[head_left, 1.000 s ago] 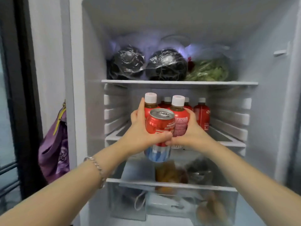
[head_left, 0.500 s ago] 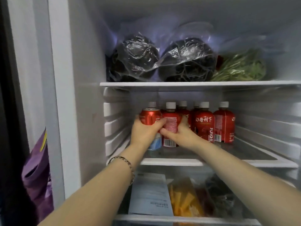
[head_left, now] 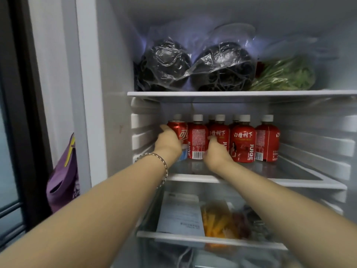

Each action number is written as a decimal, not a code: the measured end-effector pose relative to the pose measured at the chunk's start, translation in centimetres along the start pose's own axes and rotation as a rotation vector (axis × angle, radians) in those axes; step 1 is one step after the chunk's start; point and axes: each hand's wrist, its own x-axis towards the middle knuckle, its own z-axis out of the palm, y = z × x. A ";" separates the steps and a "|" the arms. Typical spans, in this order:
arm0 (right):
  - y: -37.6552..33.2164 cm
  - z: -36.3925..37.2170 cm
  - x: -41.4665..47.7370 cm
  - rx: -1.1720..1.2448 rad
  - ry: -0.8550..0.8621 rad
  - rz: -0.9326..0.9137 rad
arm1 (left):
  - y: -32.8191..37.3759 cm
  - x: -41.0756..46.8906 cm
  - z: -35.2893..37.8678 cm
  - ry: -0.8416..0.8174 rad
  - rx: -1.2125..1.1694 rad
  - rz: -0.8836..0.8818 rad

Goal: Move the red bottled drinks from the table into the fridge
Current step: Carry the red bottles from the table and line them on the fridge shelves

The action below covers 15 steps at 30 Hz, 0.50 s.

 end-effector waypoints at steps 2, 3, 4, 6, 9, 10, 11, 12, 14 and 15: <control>0.0 -0.6 -1.2 -0.016 -0.028 -0.034 | 0.1 -1.9 -1.0 -0.023 0.048 0.040; 0.0 -1.0 -1.6 -0.036 -0.045 -0.055 | 0.1 -2.6 -1.4 -0.028 0.080 0.063; -0.2 -1.2 -2.6 -0.035 -0.065 -0.085 | -0.3 -3.9 -2.0 -0.020 0.121 0.072; -1.0 -1.5 -4.3 0.014 -0.090 -0.125 | -1.1 -6.5 -3.3 0.002 0.181 0.090; -2.5 -1.5 -7.4 0.074 -0.091 -0.242 | -2.1 -10.7 -5.2 -0.079 0.251 0.061; -3.1 -1.4 -9.0 0.080 -0.103 -0.311 | -2.8 -12.5 -5.9 -0.120 0.258 0.012; -3.8 -1.2 -10.6 0.085 -0.124 -0.375 | -3.6 -14.4 -6.6 -0.155 0.261 -0.046; -4.5 -0.8 -12.1 0.107 -0.150 -0.436 | -4.6 -16.2 -7.4 -0.177 0.270 -0.120; -5.3 0.2 -14.7 0.099 -0.262 -0.515 | -6.6 -18.9 -8.5 -0.161 0.285 -0.233; -6.4 0.8 -17.0 0.066 -0.381 -0.576 | -8.0 -21.4 -9.8 -0.116 0.313 -0.303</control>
